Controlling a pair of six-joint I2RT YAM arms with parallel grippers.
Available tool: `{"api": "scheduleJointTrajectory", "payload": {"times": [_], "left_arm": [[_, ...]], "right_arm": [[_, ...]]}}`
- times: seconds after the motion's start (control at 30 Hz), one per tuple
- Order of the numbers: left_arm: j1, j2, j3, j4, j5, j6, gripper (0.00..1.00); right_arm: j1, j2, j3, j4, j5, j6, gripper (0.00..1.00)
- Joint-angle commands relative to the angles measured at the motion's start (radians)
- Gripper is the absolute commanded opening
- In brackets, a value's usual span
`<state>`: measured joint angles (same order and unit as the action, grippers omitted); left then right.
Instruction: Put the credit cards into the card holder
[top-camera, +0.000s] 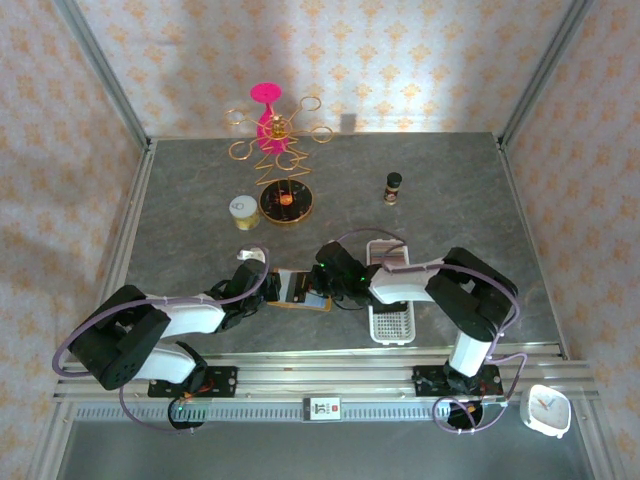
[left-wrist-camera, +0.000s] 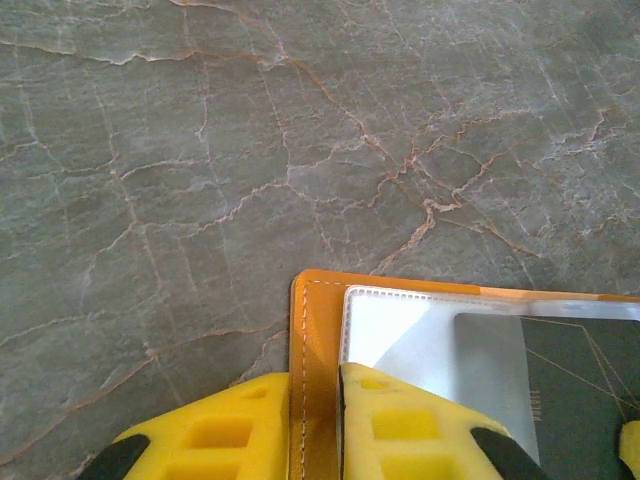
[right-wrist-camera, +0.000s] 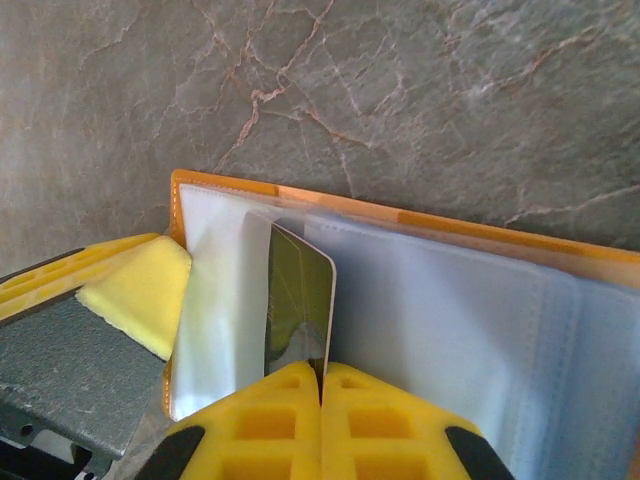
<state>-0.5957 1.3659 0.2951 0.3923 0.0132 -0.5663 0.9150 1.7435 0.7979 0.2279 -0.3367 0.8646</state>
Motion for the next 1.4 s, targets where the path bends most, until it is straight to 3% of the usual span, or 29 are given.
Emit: {"api": "scheduleJointTrajectory", "payload": {"times": [0.0,0.7,1.1,1.2,1.37], "left_arm": [[-0.007,0.018,0.016,-0.017,0.055,0.006,0.16],[-0.011,0.026,0.0,0.041,0.123,-0.005,0.14],[-0.012,0.034,0.007,0.026,0.099,-0.001,0.14],[-0.012,0.037,0.007,0.026,0.1,0.0,0.14],[-0.012,0.04,0.007,0.027,0.103,0.001,0.14]], "right_arm": [[0.005,0.016,0.024,-0.018,0.036,0.007,0.0],[0.007,0.091,0.171,-0.142,0.039,-0.095,0.03],[0.007,0.024,0.19,-0.307,0.181,-0.172,0.33],[0.007,0.022,0.188,-0.316,0.194,-0.176,0.3],[0.007,0.029,0.19,-0.326,0.207,-0.182,0.09]]}}
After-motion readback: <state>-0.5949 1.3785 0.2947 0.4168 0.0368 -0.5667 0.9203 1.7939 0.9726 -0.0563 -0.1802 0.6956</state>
